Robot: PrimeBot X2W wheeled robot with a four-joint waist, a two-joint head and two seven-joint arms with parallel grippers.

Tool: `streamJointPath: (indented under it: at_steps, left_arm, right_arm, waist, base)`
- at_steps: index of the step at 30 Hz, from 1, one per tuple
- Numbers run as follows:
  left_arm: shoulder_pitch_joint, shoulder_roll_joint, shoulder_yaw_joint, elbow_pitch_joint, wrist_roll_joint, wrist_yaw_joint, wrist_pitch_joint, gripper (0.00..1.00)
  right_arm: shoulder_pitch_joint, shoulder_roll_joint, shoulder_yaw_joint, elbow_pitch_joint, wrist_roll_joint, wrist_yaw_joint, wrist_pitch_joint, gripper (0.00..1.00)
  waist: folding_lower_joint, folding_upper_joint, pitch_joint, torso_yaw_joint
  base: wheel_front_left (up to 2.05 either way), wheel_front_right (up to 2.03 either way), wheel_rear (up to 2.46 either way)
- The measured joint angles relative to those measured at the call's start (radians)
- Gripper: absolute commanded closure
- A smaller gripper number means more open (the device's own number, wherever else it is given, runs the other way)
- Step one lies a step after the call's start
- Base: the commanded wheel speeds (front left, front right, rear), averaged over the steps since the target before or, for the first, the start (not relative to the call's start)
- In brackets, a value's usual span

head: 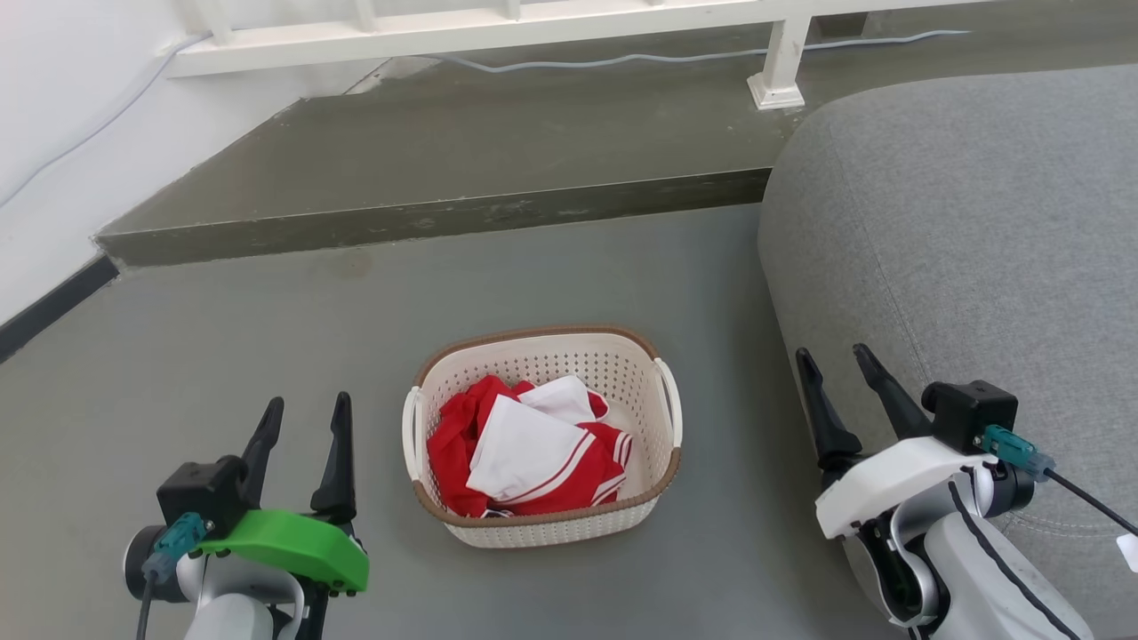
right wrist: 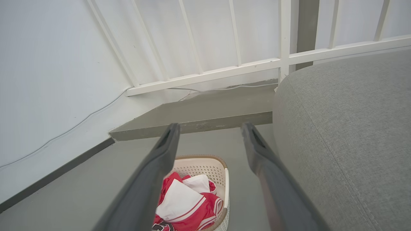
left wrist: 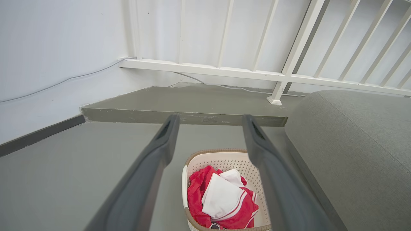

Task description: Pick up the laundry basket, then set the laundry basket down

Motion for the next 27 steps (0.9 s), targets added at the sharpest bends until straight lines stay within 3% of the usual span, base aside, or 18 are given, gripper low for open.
streamJointPath:
  at_steps: [27]
  left_arm:
    - [0.029,-0.003,0.012,-0.026,0.009,-0.001,0.000,0.00]
  right_arm:
    - [0.042,0.019,-0.035,-0.031,-0.045,0.006,0.000,0.00]
  waist:
    - [0.0000,0.0000,-0.004,-0.003]
  base:
    - [0.00,0.00,0.00]
